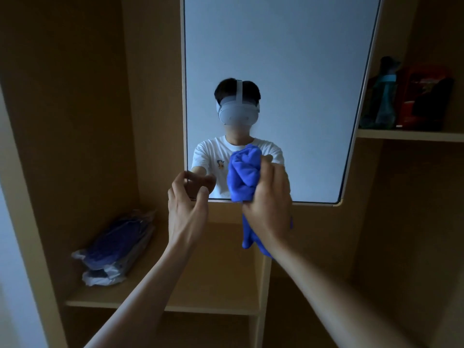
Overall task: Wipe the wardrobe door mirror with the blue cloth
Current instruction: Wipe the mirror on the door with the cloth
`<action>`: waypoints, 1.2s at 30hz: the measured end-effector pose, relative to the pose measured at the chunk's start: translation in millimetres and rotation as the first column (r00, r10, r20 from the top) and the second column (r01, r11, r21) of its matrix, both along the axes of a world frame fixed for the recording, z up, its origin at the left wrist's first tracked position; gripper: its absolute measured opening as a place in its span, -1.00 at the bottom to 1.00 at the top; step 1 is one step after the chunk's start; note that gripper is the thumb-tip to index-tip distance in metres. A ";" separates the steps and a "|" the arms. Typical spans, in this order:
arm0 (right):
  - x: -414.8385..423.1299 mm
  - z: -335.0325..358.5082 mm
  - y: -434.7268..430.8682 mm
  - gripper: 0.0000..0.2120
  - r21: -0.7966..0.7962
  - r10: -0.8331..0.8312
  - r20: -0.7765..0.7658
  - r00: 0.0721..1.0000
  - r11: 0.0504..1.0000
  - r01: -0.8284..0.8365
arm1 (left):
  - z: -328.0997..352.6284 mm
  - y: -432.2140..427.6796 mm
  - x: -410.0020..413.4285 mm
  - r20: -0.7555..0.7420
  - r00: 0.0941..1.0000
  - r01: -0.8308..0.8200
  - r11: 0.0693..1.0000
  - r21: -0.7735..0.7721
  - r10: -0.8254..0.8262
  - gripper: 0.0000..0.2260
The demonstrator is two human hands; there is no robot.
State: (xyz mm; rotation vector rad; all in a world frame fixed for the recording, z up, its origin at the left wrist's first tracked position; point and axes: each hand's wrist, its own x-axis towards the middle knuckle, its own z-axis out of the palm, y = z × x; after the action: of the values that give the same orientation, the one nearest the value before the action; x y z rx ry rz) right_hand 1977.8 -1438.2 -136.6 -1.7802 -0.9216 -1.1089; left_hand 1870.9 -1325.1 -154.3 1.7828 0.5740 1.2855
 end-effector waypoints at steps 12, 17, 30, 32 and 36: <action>-55.7 -1.1 81.7 -0.57 -0.124 0.036 0.010 0.999 0.992 -0.034 | 3.5 12.8 -17.0 0.204 0.966 0.199 0.959 -0.202 -0.157 -0.68; -47.9 1.7 67.7 -0.53 -0.101 0.178 0.010 0.984 0.979 -0.176 | 1.1 15.2 -18.7 0.147 0.974 0.192 0.970 -0.147 -0.170 -0.69; 41.9 8.5 -68.6 -0.46 -0.012 0.050 -0.113 0.992 0.999 -0.052 | -0.9 -1.8 -1.7 0.083 0.995 0.065 0.997 -0.051 -0.061 -0.62; 51.3 16.0 -90.5 -0.44 -0.010 0.060 -0.124 0.991 0.998 -0.062 | -0.7 -5.5 2.5 0.064 0.997 0.040 0.998 -0.051 -0.037 -0.60; 62.3 25.1 -120.2 -0.48 -0.014 -0.023 -0.062 0.998 1.000 0.022 | -1.0 -9.4 5.5 0.018 1.000 0.018 0.998 -0.060 -0.017 -0.54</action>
State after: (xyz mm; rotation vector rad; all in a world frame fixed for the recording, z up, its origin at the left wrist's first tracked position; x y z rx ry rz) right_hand 2040.1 -1558.4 -111.5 -1.8293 -0.8758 -1.0578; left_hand 1876.3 -1334.5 -155.3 1.7220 0.5807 1.2582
